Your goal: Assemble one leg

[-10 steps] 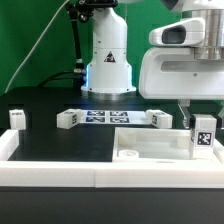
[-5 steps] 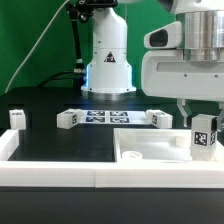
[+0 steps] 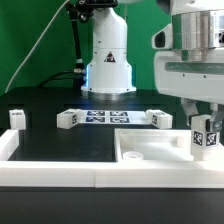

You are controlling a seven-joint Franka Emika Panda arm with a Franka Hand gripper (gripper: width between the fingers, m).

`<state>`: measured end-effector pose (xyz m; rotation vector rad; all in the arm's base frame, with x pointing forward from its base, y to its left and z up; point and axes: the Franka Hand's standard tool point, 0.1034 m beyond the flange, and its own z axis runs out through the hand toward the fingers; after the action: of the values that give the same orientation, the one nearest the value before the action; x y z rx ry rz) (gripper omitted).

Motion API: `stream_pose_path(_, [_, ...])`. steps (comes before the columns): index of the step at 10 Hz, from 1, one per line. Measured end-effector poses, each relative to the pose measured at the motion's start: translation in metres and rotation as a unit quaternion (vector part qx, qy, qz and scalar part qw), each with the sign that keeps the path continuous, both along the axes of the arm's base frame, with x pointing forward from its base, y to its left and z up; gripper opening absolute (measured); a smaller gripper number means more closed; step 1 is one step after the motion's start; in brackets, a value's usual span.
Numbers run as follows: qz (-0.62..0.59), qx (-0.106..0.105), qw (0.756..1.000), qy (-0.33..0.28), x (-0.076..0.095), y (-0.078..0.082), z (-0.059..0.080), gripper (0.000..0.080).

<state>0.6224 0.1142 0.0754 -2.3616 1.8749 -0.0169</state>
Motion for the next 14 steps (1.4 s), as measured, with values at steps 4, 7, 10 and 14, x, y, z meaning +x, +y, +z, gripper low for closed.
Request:
stream_pose_path(4, [-0.210,0.026,0.977,0.011,-0.0016,0.0020,0.0001,0.0291])
stream_pose_path(7, [-0.288,0.041,0.957,0.020,-0.0009,-0.0008,-0.0005,0.0343])
stream_pose_path(10, [-0.231,0.036,0.972,0.014,-0.0005,-0.0016,-0.0002,0.0511])
stream_pose_path(14, [-0.016,0.014,1.000,-0.008,-0.0005,-0.0012,-0.0002,0.0649])
